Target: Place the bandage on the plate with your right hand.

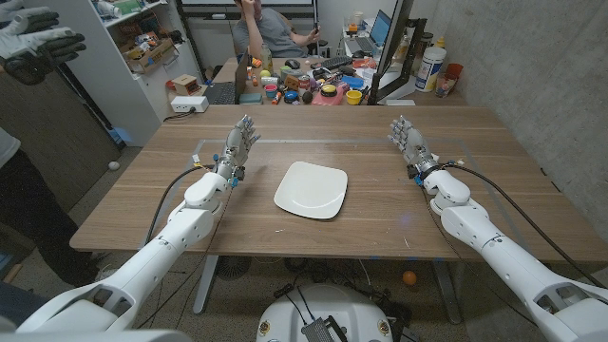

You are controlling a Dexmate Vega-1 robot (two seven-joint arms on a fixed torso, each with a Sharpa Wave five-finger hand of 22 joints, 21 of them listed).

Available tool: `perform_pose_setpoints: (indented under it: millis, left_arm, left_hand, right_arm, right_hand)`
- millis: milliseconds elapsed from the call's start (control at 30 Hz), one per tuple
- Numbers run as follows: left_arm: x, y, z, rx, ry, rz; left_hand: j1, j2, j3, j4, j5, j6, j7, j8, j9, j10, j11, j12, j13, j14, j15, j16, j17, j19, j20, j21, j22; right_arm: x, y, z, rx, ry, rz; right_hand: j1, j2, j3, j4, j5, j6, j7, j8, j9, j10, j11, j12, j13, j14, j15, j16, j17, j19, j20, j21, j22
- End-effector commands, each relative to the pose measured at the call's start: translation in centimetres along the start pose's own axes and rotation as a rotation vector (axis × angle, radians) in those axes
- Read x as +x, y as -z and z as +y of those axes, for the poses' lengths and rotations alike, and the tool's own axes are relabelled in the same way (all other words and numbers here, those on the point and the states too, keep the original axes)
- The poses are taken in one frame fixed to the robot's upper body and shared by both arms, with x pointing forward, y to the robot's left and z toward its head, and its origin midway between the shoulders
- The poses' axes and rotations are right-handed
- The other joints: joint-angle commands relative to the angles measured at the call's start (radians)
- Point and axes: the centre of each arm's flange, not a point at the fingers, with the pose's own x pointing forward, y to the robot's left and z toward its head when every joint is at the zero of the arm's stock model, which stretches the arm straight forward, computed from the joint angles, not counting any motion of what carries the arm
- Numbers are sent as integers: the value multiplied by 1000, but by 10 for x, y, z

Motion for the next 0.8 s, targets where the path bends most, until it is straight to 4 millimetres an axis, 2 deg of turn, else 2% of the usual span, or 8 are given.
perform_pose_setpoints:
  millis: [33,300,433,567,800]
  left_arm:
    - [0,1,-1,-2,3,1]
    - [1,2,-1,-5,4,1]
    - [1,2,-1,-6,5,1]
    - [1,4,-1,-8,7,4]
    - [0,6,0,-12,8,5]
  left_hand:
    - [0,90,6,-2,5,-68,-2,8,1,-7,0,5,4,-17,-42,6,3,-9,-46,5,5]
    - [0,90,6,-3,5,-68,-2,8,1,-7,-1,5,4,-17,-41,6,2,-10,-45,5,5]
    - [0,90,7,-3,5,-68,-2,8,1,-7,0,5,4,-17,-41,6,2,-11,-45,5,5]
    - [-1,90,7,-3,5,-68,-1,8,1,-6,1,5,4,-16,-41,7,2,-11,-44,5,5]
    - [-1,89,7,-3,5,-65,0,10,1,-2,0,7,4,-15,-40,7,2,-11,-43,5,5]
  right_arm:
    - [0,0,0,-2,-2,4]
    - [0,-2,0,-9,-2,1]
    - [-1,-6,-1,-52,0,1]
    - [-2,-17,0,-139,-4,-20]
    - [-2,-42,1,-325,3,-59]
  right_hand:
    - [8,35,7,0,5,6,4,7,4,4,1,5,2,3,4,6,3,10,-7,4,3]
    - [9,35,7,-1,6,6,3,7,4,5,2,5,2,4,4,6,3,10,-7,4,3]
    - [13,32,7,-4,5,10,-1,8,4,5,4,5,2,6,7,6,2,11,2,3,3]
    - [27,20,9,-18,6,14,0,10,4,10,12,7,2,20,31,8,-1,19,17,5,2]
    - [62,9,19,-50,6,37,-17,17,4,26,16,12,2,43,48,9,-3,34,34,6,0]
